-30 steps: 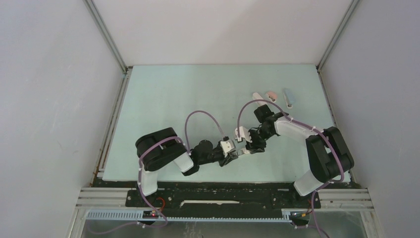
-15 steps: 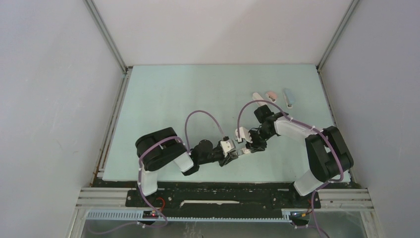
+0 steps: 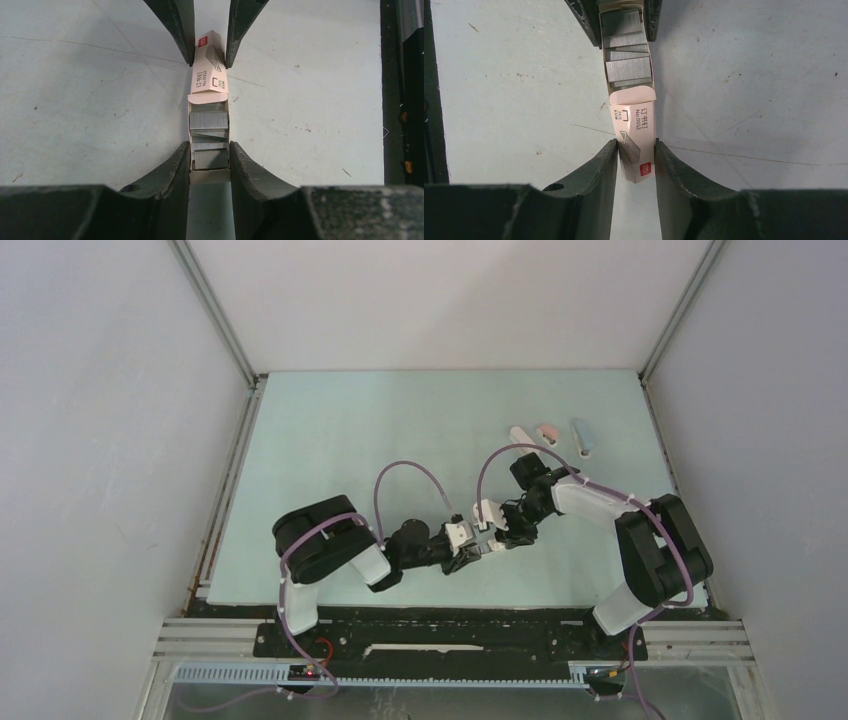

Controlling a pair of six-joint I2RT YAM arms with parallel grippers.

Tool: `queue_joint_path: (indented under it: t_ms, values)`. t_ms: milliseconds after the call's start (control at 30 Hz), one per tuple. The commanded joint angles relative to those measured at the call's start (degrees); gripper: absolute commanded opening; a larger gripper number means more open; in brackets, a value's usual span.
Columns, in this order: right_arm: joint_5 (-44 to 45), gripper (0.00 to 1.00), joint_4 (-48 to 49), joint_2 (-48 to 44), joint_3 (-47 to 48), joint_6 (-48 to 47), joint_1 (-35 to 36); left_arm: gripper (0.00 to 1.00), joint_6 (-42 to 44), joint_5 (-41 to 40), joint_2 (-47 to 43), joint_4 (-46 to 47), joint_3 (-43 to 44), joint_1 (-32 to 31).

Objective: Unload the staples from the stapler
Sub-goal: Close the staple box at the center of the board.

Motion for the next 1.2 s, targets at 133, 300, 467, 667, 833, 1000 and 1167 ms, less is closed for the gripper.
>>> queue_joint_path:
  t_ms: [133,300,467,667,833,1000,1167]
  values:
    - [-0.5,0.40,0.2,0.2,-0.1,-0.1,1.1,0.35,-0.2,3.0,-0.2,-3.2,1.6,1.3]
    - [0.4,0.40,2.3,0.1,-0.1,2.4,1.6,0.33,-3.9,0.5,0.0,-2.9,2.0,1.2]
    - [0.7,0.40,2.5,0.5,-0.1,2.7,1.9,0.33,-5.7,-1.4,0.4,-1.6,1.5,0.2]
    - [-0.7,0.40,1.5,-0.1,-0.1,1.6,2.0,0.33,-1.5,-0.6,0.7,-0.9,0.7,-1.1]
    - [-1.4,0.40,1.5,-1.3,-1.1,-0.1,2.1,0.34,2.0,0.9,1.3,-1.3,0.7,-1.1]
    - [0.1,0.40,3.4,-1.4,-1.7,0.6,2.2,0.34,3.6,2.4,0.5,-1.8,0.7,-1.1]
    - [0.8,0.40,5.1,-1.7,-2.4,1.2,2.2,0.33,3.1,3.3,0.3,-2.0,0.6,-1.1]
